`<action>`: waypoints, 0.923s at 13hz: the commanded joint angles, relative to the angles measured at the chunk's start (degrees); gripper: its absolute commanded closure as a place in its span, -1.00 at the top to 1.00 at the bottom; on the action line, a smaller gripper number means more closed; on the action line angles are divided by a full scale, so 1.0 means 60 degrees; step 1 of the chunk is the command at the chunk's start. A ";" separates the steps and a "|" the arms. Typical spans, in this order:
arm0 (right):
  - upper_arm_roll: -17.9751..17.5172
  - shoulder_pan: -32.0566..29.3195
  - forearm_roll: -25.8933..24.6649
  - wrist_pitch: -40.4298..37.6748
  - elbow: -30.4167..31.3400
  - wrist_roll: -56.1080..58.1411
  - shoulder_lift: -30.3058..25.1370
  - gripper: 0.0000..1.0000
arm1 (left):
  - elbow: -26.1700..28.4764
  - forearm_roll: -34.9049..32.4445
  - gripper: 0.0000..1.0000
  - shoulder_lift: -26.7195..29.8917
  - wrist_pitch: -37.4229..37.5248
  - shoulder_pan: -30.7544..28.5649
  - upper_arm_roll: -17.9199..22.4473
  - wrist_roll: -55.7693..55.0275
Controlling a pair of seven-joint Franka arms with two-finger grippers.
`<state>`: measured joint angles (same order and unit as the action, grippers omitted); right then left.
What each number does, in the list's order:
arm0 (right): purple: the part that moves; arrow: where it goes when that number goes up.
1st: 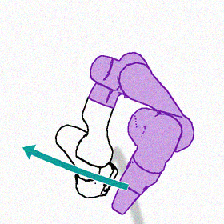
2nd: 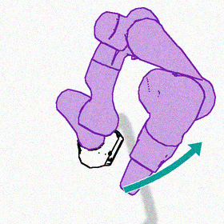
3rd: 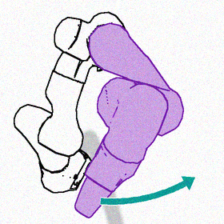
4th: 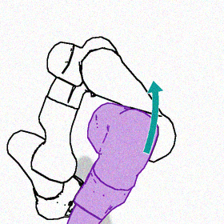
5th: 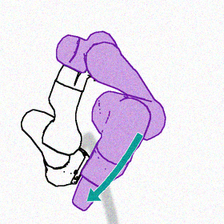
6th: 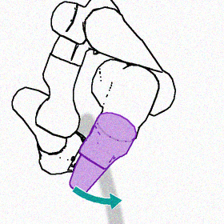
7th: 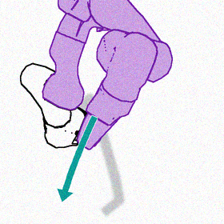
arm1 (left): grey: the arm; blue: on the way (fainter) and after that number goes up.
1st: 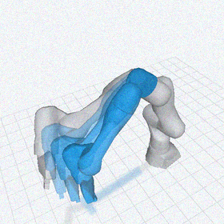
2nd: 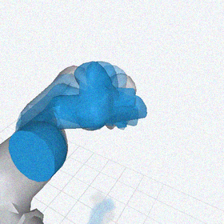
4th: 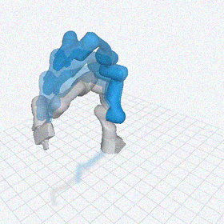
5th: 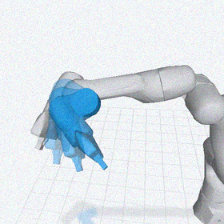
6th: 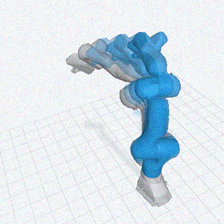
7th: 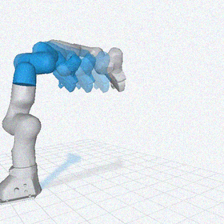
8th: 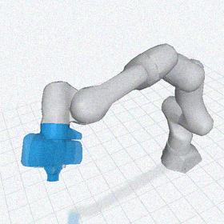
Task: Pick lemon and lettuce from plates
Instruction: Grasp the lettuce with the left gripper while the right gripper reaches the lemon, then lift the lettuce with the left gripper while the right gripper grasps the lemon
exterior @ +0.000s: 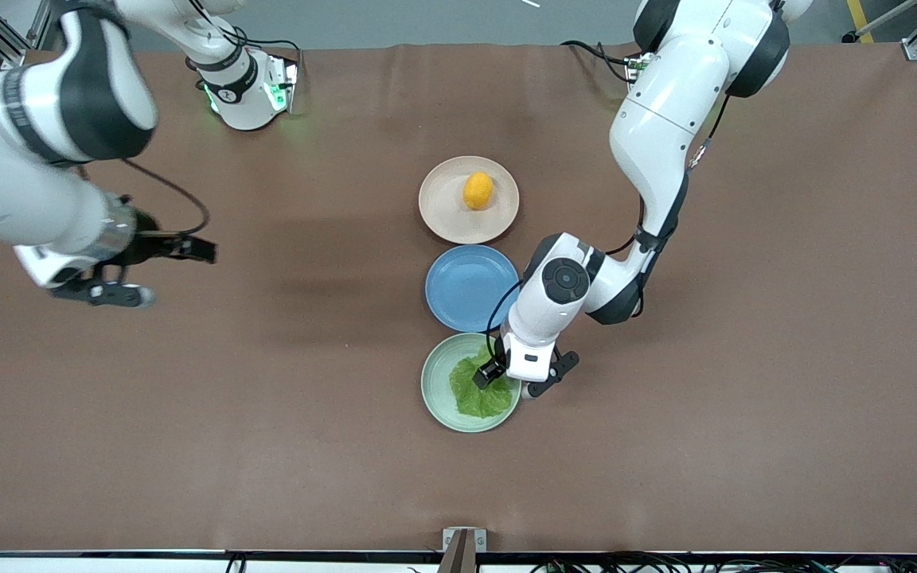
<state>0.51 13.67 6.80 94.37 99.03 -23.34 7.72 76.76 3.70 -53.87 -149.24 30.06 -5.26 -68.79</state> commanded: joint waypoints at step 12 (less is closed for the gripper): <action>0.0091 0.7181 0.0054 0.6371 0.3563 -0.9947 0.0525 1.00 | -0.0021 -0.0045 -1.00 0.1459 0.0393 -0.0116 0.0056 -0.0225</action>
<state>0.16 53.69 8.04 128.40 120.23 -78.22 7.37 74.25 3.70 -50.48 -149.32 29.87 -5.12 -68.90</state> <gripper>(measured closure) 0.000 0.969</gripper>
